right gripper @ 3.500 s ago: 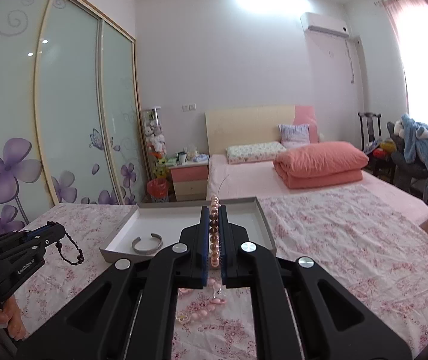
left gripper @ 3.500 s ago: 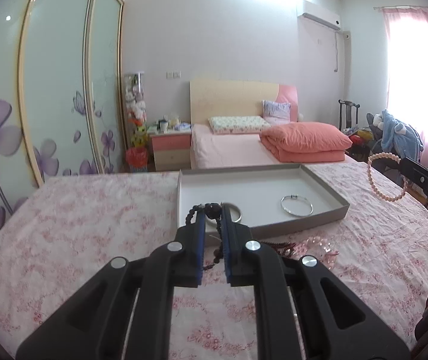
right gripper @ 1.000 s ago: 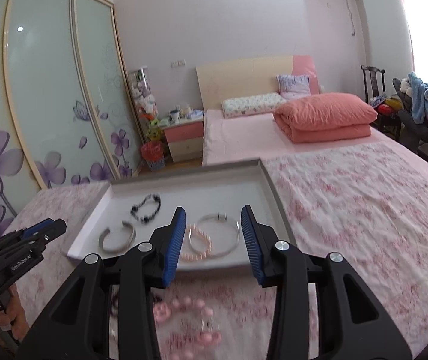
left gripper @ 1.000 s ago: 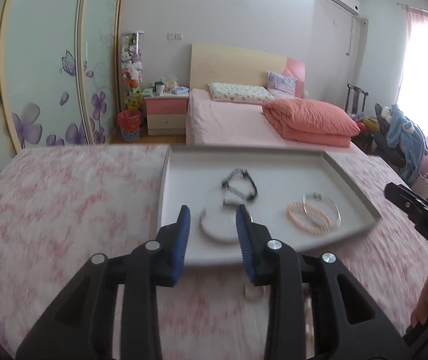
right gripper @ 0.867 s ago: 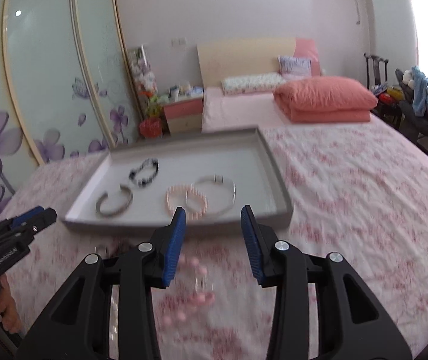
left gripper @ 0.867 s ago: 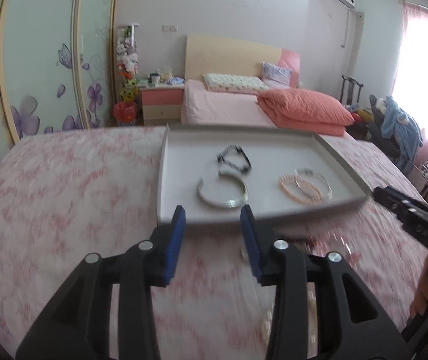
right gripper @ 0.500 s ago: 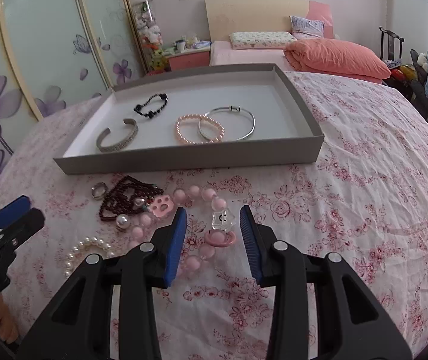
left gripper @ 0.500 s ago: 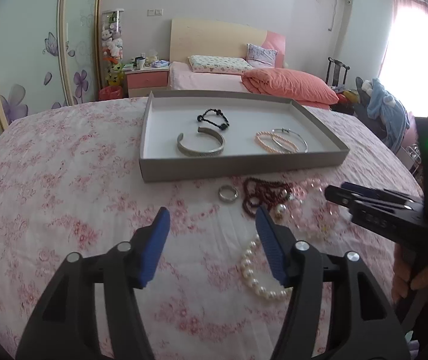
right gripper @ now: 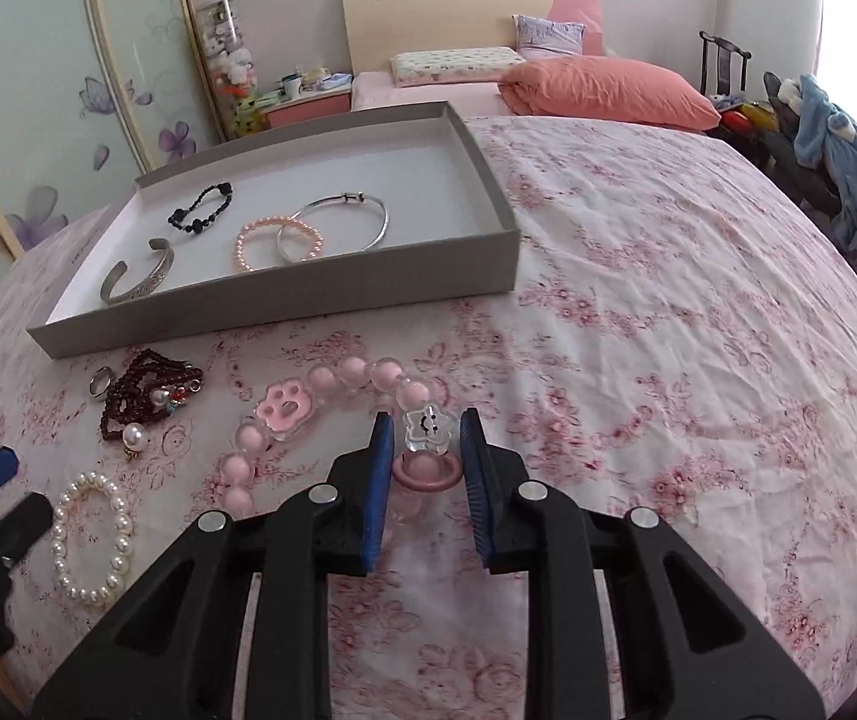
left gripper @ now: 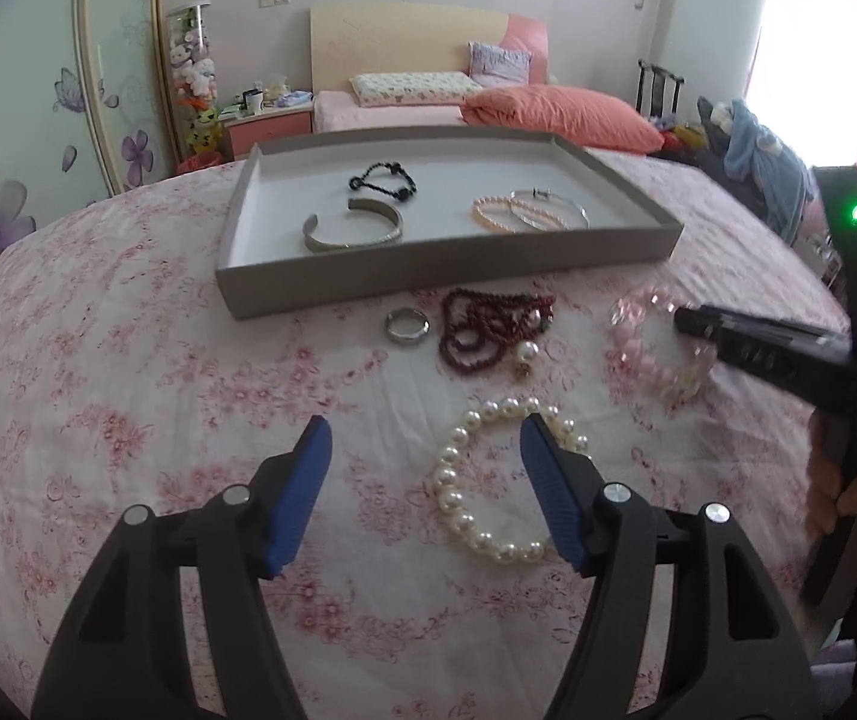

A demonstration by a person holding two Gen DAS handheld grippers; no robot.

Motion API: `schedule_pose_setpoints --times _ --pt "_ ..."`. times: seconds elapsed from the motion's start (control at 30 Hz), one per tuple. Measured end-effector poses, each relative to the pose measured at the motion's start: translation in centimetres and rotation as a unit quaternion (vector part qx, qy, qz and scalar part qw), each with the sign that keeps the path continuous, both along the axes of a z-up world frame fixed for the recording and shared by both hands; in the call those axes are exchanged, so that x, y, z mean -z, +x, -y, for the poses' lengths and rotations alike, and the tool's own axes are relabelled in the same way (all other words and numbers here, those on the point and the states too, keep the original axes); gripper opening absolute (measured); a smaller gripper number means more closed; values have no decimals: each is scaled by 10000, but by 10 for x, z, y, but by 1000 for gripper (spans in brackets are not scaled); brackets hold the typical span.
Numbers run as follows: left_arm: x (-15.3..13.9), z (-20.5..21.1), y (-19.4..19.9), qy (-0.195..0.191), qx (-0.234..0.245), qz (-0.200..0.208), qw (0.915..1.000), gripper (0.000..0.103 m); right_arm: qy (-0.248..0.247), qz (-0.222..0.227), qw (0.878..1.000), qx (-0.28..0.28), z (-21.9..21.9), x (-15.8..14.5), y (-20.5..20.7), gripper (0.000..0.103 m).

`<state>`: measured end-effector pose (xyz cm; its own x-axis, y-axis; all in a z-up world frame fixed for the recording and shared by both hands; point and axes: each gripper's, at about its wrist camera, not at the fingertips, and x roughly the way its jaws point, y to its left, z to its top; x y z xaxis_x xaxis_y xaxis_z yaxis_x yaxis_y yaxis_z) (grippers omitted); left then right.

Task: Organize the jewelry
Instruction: 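Move the right tool to the pink charm bracelet while the left tool reaches the white pearl bracelet, then close the left tool on the white pearl bracelet while the right tool closes on the pink charm bracelet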

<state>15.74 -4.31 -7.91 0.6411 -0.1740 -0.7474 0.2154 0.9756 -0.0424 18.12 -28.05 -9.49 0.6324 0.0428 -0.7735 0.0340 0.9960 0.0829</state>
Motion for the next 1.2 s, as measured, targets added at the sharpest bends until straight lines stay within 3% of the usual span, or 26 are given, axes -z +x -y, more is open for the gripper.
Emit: schedule_pose_setpoints --times 0.07,0.2,0.23,0.3,0.57,1.2 --pt "5 5 2 130 22 -87 9999 59 -23 -5 10000 -14 -1 0 0 24" --pt "15 13 2 367 135 -205 9990 37 -28 -12 10000 -32 -3 1 1 24" --pt "14 15 1 409 155 -173 9989 24 -12 -11 10000 -34 -2 1 1 24" --pt "14 16 1 604 145 -123 9980 11 -1 -11 10000 -38 -3 1 2 24" --pt "15 -28 22 404 -609 -209 9971 11 -88 -19 9996 -280 -14 1 2 24" --pt "14 -25 23 287 -523 -240 9979 26 -104 -26 9995 -302 -15 1 2 25"
